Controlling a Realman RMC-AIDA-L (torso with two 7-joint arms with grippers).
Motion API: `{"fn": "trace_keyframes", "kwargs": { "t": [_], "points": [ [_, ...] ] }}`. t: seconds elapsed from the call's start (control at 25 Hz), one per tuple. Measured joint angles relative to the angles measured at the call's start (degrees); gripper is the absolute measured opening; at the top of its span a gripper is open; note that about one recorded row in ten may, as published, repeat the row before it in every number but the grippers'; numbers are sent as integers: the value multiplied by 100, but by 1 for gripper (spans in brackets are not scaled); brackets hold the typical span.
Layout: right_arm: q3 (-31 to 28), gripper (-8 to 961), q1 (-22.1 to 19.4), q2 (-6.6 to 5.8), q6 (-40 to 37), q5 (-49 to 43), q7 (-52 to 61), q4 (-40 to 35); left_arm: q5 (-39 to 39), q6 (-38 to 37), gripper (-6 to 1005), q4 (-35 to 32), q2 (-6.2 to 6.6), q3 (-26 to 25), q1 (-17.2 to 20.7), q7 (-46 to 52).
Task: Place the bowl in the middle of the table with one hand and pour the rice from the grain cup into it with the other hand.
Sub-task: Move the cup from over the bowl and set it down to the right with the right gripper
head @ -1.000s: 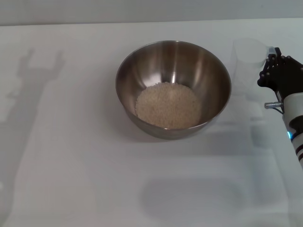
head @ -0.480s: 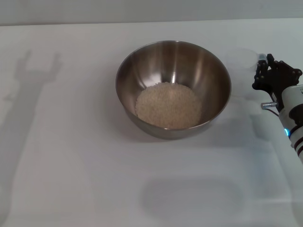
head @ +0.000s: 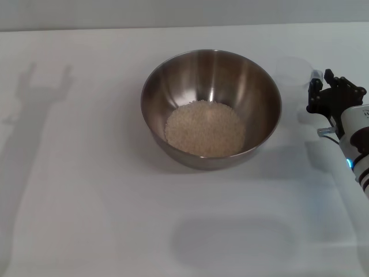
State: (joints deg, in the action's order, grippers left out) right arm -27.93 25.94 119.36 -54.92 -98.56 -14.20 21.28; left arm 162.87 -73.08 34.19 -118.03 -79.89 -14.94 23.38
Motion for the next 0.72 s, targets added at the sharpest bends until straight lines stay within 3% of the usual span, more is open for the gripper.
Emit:
{"fn": "trace_keyframes", "kwargs": {
  "t": [0.24,0.48,0.72],
  "points": [
    [86,211,-117,7,-96,-103,3,-2,-1,0,870,-1,0,-14,16,1],
    [95,326,-314,29,-252,-152,7,41,0,-24,870,0,0,-12,41,1],
    [104,327,-407,33,-254,-151,56,63,0,-36,870,-1,0,-7,48,1]
  ]
}}
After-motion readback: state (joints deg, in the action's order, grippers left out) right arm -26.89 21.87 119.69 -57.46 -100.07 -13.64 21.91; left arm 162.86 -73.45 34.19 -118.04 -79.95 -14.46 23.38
